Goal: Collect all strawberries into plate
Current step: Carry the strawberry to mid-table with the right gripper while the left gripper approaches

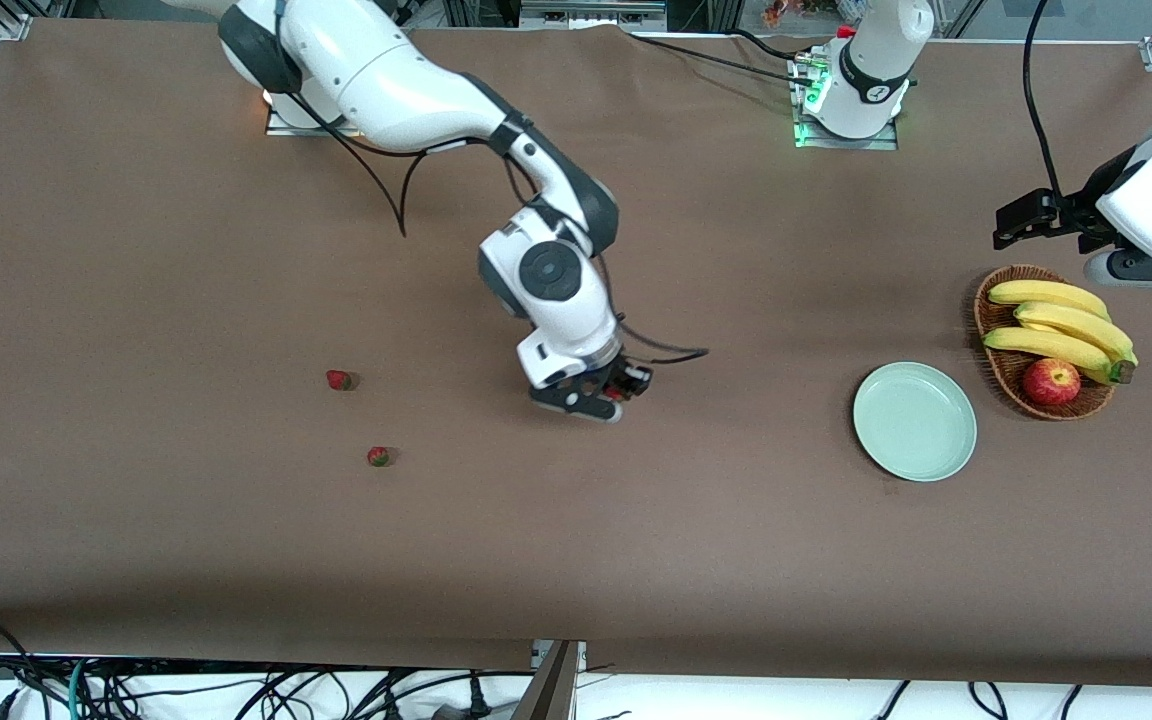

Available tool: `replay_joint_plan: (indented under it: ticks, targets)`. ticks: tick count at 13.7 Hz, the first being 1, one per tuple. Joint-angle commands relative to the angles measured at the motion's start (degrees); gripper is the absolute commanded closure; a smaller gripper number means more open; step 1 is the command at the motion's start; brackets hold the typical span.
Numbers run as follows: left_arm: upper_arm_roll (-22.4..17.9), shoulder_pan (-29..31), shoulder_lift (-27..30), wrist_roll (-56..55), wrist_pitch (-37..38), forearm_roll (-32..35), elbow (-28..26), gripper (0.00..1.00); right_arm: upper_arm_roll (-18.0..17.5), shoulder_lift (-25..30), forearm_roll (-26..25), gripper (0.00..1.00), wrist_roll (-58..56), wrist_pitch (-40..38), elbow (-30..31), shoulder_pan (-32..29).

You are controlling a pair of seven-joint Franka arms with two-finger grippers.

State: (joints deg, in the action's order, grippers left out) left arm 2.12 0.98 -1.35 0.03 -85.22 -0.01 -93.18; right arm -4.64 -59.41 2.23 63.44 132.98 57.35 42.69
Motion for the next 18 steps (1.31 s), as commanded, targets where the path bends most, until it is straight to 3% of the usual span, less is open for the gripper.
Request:
replay_joint_plan:
  ticks: [1, 3, 4, 5, 6, 7, 11, 13, 16, 18]
  targets:
    - [-0.2, 0.0, -1.1, 0.1, 1.5, -1.0, 1.9, 0.0, 1.7, -2.5, -1.7, 0.92, 7.2, 5.3, -0.9, 4.3]
    - [-0.2, 0.0, -1.6, 0.1, 1.5, -1.0, 1.8, 0.0, 4.0, -4.0, -2.0, 0.9, 8.6, 6.5, -0.8, 6.8]
    - [-0.2, 0.0, -1.6, 0.1, 1.5, -1.0, 1.5, 0.0, 4.1, -4.1, -2.0, 0.81, 8.6, 6.5, -0.7, 7.0]
    - [-0.2, 0.0, -1.7, 0.0, 1.5, -1.0, 1.4, 0.0, 4.4, -4.1, -2.0, 0.57, 8.4, 6.5, -0.1, 6.9]
    - [-0.2, 0.0, -2.2, 0.1, 1.5, -1.1, 1.4, 0.0, 4.7, -4.1, -2.0, 0.38, 8.1, 6.5, 0.0, 6.9]
    - [-0.2, 0.1, -2.6, 0.1, 2.0, -1.7, 1.4, 0.0, 4.7, -3.9, -2.0, 0.32, 7.8, 6.5, 0.0, 6.7]
    - [0.0, -0.5, -6.7, 0.2, 3.0, -2.3, 1.4, 0.0, 4.6, -1.1, -1.4, 0.27, 6.4, 1.2, -0.2, 3.8]
    - [0.7, -1.2, -11.5, 0.1, 1.0, -5.2, 1.9, 0.0, 4.0, 2.0, -0.8, 0.27, 0.7, -4.4, -0.3, 0.7]
    - [1.8, -2.1, -17.9, 0.1, -7.9, -14.9, 1.4, 0.0, 0.1, 6.3, 0.0, 0.27, -11.5, -13.2, -0.3, -7.3]
    - [2.6, -5.7, -21.4, -0.7, -15.9, -16.2, 0.2, 0.0, -1.7, 8.9, 1.2, 0.27, -20.3, -19.0, -0.3, -13.1]
